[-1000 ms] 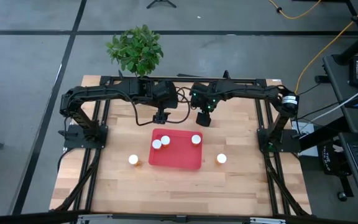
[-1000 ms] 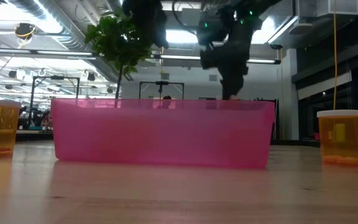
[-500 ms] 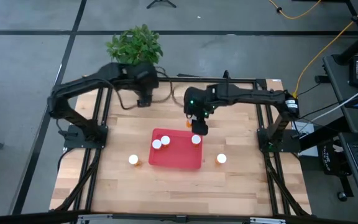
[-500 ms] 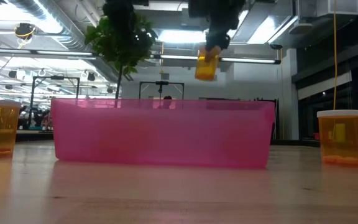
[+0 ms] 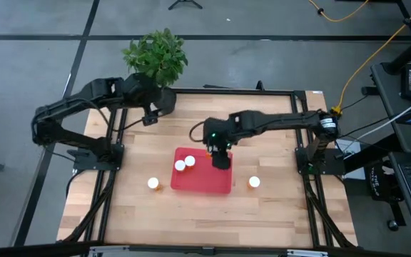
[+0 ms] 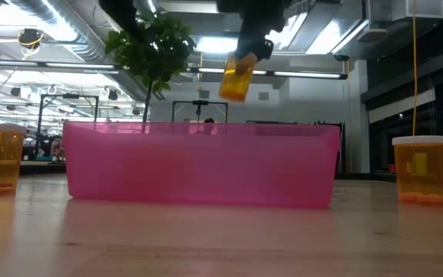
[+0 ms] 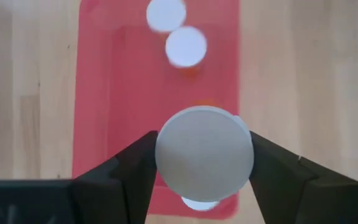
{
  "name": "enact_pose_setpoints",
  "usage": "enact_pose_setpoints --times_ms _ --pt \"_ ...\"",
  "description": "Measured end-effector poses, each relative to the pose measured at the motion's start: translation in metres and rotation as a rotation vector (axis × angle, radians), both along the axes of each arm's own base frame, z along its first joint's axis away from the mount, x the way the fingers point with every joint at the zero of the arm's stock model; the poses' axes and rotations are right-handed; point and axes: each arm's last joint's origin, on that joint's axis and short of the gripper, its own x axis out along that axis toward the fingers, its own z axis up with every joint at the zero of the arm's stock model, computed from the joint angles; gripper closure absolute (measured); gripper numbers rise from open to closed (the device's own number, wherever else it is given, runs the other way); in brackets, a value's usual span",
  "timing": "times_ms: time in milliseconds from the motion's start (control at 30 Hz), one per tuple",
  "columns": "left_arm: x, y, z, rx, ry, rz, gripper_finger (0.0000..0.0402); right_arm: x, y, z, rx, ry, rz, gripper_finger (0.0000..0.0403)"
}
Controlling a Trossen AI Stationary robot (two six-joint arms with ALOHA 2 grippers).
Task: Pick and place pill bottles into a basket
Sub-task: Put the top orange pill bottle into the bin, then put the left orange pill bottle into the bin
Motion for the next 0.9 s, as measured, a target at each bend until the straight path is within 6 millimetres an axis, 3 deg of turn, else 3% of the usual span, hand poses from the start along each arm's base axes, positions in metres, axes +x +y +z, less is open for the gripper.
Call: enact_pose_setpoints --times_ms 200,467,633,900 --pt "-0.005 -0.014 -0.002 -0.003 -0.018 -0.049 0.0027 0.02 0.015 -0.044 -0.001 0.114 0.023 0.0182" --pt "-0.01 -0.028 -0.007 0.009 -0.007 -0.108 0.0027 0.043 0.016 -0.088 0.032 0.158 -0.041 0.0182" --pt "-0.015 -0.036 -0.005 0.009 -0.01 -0.138 0.0027 0.047 0.017 -0.102 0.045 0.185 -0.064 0.0174" --pt "-0.022 -0.042 -0.003 0.0 -0.029 -0.142 0.0027 0.048 0.017 -0.104 0.057 0.189 -0.117 0.0105"
